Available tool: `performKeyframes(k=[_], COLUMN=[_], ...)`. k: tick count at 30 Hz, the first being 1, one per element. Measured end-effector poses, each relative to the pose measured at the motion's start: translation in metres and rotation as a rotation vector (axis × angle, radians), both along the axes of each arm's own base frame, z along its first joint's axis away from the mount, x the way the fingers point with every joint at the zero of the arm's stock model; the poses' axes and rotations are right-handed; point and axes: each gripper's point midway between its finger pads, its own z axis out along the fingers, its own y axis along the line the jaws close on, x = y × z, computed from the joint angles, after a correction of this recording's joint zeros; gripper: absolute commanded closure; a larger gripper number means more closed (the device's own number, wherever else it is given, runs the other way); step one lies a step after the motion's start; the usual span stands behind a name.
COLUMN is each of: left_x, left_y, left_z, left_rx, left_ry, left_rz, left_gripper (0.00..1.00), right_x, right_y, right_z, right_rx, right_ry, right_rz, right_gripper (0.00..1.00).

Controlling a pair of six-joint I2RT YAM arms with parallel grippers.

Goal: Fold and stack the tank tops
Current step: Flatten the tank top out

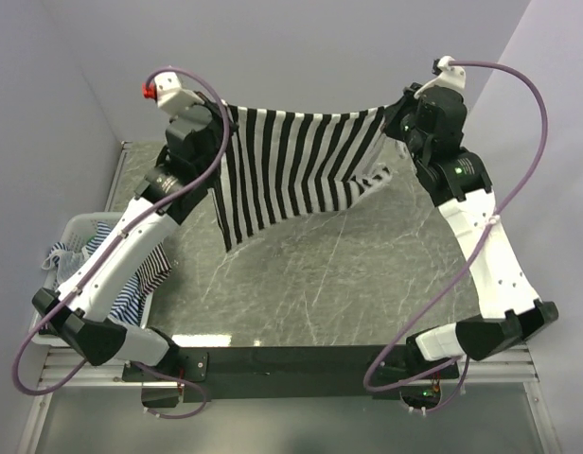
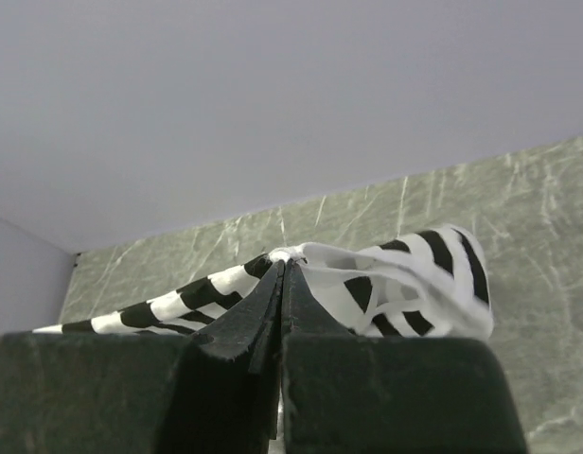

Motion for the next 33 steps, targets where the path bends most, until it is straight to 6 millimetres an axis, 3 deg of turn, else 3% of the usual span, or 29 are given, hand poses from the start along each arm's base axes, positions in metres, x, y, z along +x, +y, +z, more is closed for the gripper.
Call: performKeyframes(k=[5, 11, 17, 21, 24, 27, 30, 33], left_x=[0.025, 0.058, 0.055, 0.018, -0.034, -0.094, -0.139, -0.155], left_y=[0.009, 0.011, -0.007, -0.054, -0.117, -0.167, -0.189, -0.184], left_z=[0.001, 0.004, 0.000, -0.011, -0.024, -0.046, -0.060, -0.061], left_rx=[0.038, 0.076, 0.104, 0.129, 0.149, 0.168, 0.160, 0.120], left_ry=[0.022, 0.033, 0.041, 0.053, 0.067, 0.099, 0.137, 0.167], left_rz=[-0.002, -0.014, -0.101, -0.218, -0.380, -0.527, -0.604, -0.596], left_gripper=[0.99, 0.99, 0.99, 0.99, 0.99, 0.99, 0.99, 0.99], right_x=[0.027, 0.068, 0.078, 0.063, 0.046, 0.021, -0.009, -0.035], right_y=[0.006, -0.001, -0.013, -0.024, -0.043, -0.066, -0.080, -0.084], right_z=[-0.017, -0.012, -0.014, -0.019, -0.012, 0.009, 0.041, 0.066], right_rx=[0.019, 0.061, 0.083, 0.085, 0.090, 0.095, 0.100, 0.109], right_ry=[0.037, 0.022, 0.013, 0.011, -0.008, -0.059, -0.140, -0.209], right_rz=[0.027, 0.027, 0.010, -0.018, -0.062, -0.119, -0.156, -0.164], right_gripper=[1.00, 1.00, 1.00, 1.00, 1.00, 1.00, 1.00, 1.00])
